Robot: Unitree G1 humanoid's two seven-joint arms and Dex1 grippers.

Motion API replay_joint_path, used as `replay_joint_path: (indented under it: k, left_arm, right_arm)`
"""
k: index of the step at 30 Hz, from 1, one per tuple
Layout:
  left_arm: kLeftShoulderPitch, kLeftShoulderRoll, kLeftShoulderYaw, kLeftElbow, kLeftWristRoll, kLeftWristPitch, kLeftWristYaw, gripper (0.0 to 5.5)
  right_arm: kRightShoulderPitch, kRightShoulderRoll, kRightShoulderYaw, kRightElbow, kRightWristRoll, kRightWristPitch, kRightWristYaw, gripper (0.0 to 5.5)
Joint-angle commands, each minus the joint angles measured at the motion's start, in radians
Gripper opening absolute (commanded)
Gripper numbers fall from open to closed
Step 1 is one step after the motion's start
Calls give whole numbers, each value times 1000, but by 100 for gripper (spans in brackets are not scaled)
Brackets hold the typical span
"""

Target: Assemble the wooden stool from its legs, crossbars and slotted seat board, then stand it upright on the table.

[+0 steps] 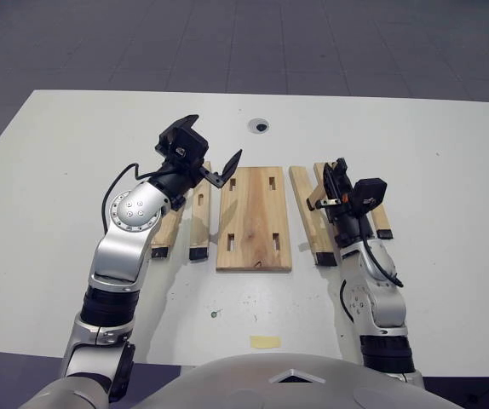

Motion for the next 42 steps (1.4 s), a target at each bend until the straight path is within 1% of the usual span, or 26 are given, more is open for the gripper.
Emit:
replay_joint_path:
  k: [1, 8, 15, 16, 18, 23, 28, 29, 30, 31, 35, 42]
  left_arm:
    - [-13, 5, -6, 13, 9, -11, -7, 540]
    - [-12, 1, -10, 15, 10, -12, -5, 540]
    - [-10, 0, -12, 16, 11, -15, -2, 540]
    - [-9, -1, -13, 15, 11, -14, -1, 540]
    - [-8, -2, -12, 15, 11, -13, 0, 540]
    - [-5, -2, -11, 14, 9, -12, -1, 540]
    - [-8, -6, -15, 17, 8, -15, -1, 540]
    - [-9, -8, -16, 18, 7, -15, -1, 540]
    - [-11, -9, -16, 19, 6, -15, -1, 540]
    - [-12, -10, -16, 19, 6, -14, -1, 540]
    - [-17, -16, -16, 25, 8, -18, -3, 540]
    - [-21, -26, -18, 32, 13, -25, 4, 540]
  right_arm:
    - [18, -6, 2, 68, -30, 62, -16, 40]
    - [-44, -28, -15, 23, -34, 80, -18, 40]
    - [-73, -38, -5, -5, -64, 91, -14, 40]
    - [-73, -38, -7, -9, -63, 94, -15, 76]
    - [-74, -38, -11, -16, -61, 97, -16, 102]
    - [-85, -32, -25, -15, -50, 106, -23, 191]
    - [-108, -34, -14, -49, -56, 125, -19, 267]
    - [-116, -34, -13, -58, -56, 134, -20, 288]
    - [-125, -38, -9, -70, -59, 142, -18, 295]
    - [-133, -39, -7, -80, -61, 149, -18, 321]
    - [-177, -37, -1, -122, -57, 193, -25, 388]
    - [-276, -36, 7, -183, -47, 294, -30, 496]
